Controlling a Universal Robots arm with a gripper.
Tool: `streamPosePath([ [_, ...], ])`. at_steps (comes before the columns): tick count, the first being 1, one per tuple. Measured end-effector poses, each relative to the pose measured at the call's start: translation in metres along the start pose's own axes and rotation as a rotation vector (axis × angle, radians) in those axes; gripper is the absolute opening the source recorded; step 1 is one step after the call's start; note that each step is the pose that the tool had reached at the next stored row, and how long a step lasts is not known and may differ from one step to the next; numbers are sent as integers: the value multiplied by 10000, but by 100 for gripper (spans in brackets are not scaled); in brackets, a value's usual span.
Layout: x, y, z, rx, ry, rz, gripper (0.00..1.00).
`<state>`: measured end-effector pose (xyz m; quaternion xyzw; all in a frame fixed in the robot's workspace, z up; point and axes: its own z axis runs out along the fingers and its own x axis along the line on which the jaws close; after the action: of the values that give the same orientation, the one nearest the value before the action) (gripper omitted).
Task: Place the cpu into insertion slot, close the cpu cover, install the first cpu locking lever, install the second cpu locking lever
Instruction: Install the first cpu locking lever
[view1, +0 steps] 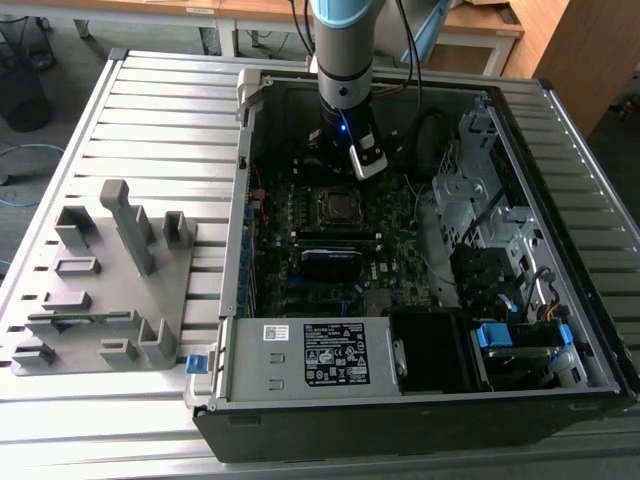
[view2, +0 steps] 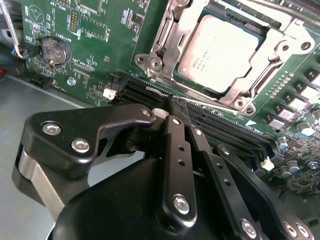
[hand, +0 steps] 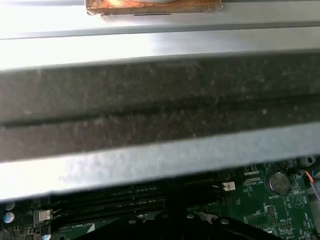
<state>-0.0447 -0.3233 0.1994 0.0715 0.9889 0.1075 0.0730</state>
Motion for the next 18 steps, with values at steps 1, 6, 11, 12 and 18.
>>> streamPosePath([
  [1, -1, -10, -1, 0, 0, 0, 10],
  [6, -5, -46, -1, -1, -5, 0, 10],
  [11, -4, -49, 7, -4, -22, 8, 10],
  [12, -4, -47, 9, -13, -26, 20, 10],
  [18, -2, -38, 10, -69, -32, 91, 10],
])
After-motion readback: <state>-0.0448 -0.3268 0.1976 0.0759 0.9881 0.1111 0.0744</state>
